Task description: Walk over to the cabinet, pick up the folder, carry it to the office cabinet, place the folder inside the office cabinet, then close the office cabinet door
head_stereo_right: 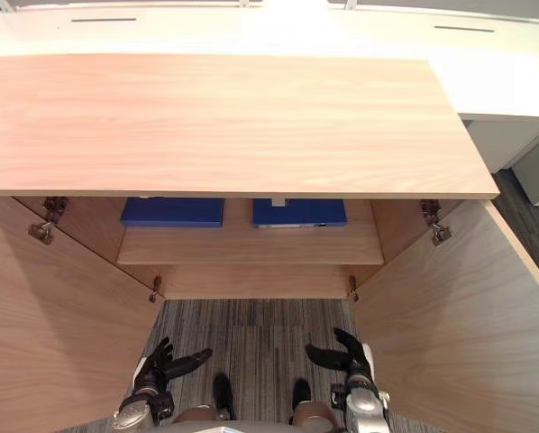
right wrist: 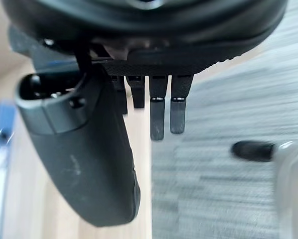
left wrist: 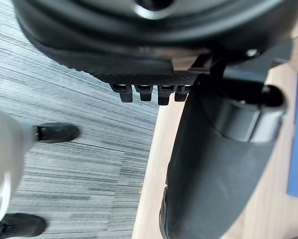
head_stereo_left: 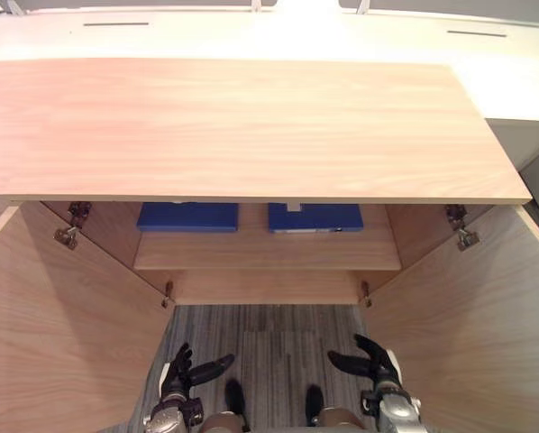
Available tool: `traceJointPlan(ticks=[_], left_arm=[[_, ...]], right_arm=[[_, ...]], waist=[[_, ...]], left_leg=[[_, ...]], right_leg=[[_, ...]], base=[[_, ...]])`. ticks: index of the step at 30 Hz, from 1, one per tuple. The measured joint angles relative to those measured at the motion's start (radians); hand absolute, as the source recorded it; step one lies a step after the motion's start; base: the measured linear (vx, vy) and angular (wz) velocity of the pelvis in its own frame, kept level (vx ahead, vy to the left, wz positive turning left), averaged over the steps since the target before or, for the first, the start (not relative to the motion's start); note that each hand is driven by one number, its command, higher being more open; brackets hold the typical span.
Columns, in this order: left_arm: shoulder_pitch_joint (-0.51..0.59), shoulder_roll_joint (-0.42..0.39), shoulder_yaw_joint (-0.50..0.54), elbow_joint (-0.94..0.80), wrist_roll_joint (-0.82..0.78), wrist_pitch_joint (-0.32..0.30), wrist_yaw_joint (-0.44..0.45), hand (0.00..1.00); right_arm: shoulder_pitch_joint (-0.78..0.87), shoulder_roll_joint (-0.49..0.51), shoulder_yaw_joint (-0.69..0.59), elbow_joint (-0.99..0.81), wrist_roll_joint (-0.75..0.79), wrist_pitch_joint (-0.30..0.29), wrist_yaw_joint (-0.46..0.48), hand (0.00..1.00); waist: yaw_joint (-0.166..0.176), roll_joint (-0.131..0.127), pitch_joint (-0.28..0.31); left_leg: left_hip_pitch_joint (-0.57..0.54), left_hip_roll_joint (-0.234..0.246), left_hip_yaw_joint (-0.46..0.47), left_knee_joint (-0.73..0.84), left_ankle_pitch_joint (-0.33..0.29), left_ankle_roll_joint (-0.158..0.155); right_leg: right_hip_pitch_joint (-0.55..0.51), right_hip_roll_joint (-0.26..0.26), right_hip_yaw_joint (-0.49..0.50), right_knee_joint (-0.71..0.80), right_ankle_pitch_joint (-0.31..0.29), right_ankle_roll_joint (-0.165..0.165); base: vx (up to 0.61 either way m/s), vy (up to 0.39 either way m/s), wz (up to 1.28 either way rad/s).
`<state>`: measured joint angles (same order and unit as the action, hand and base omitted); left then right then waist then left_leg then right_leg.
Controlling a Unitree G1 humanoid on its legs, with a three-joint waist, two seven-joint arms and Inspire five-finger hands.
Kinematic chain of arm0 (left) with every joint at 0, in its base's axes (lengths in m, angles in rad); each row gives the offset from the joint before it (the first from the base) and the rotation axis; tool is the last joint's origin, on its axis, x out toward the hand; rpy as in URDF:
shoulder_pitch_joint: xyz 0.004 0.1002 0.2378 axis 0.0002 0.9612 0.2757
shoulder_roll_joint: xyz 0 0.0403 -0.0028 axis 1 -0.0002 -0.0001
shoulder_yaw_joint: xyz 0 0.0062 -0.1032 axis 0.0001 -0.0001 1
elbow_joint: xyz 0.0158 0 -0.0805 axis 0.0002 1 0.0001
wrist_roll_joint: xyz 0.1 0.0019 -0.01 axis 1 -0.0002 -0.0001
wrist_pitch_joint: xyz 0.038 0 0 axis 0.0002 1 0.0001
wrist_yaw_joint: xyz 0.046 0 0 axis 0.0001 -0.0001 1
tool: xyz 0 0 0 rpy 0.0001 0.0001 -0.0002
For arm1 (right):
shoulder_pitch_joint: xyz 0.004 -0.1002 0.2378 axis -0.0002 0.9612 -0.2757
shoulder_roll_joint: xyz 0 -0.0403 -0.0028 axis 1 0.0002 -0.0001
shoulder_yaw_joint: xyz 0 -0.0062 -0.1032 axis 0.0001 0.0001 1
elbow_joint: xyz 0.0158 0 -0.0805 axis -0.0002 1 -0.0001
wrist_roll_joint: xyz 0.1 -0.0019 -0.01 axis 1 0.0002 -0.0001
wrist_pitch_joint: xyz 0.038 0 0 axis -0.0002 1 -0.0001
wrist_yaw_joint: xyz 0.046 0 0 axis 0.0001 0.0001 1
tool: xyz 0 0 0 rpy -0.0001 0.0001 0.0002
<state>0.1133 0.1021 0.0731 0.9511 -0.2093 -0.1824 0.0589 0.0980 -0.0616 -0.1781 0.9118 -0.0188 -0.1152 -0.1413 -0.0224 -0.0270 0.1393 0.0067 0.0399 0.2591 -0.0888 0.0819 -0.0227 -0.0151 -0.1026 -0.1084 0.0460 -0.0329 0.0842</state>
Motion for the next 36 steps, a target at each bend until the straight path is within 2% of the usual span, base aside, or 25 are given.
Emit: traceJointPlan(ticks=[11,22,28,36], left_arm=[[0.042,-0.003,0.061,0.033,0.005,0.007,-0.002,1.0],[0.091,-0.006,0.058,-0.047,0.004,0.006,0.008,1.0],[0.174,-0.017,0.056,-0.252,0.002,0.007,0.01,1.0],[0.293,-0.047,0.057,-0.762,0.014,0.0,0.029,1.0]], right_arm=[[0.031,0.0,-0.135,0.089,0.078,0.027,-0.003,1.0],[0.023,0.001,-0.167,0.102,0.114,0.034,-0.01,1.0],[0.017,0.001,-0.166,0.091,0.113,0.034,-0.014,1.0],[0.028,0.0,-0.154,0.049,0.112,0.032,-0.023,1.0]], waist=[[-0.002,0.005,-0.017],[0.002,0.006,-0.017],[0.008,0.01,-0.014],[0.011,0.02,-0.008]], left_leg=[[0.076,-0.023,-0.014,-0.006,-0.008,0.006],[0.112,-0.041,-0.053,-0.006,-0.015,0.017],[0.112,-0.041,-0.071,-0.006,-0.016,0.015],[0.108,-0.042,-0.106,-0.006,-0.018,0.013]], right_leg=[[0.092,-0.02,-0.006,-0.031,0.001,0.003],[0.158,-0.034,-0.047,-0.051,-0.005,0.011],[0.171,-0.034,-0.066,-0.052,-0.015,0.007],[0.18,-0.034,-0.102,-0.042,-0.038,-0.001]], base=[[-0.05,0.03,0.03],[0.02,0.017,0.11],[0.02,-0.017,0.09],[0.03,-0.025,0.13]])
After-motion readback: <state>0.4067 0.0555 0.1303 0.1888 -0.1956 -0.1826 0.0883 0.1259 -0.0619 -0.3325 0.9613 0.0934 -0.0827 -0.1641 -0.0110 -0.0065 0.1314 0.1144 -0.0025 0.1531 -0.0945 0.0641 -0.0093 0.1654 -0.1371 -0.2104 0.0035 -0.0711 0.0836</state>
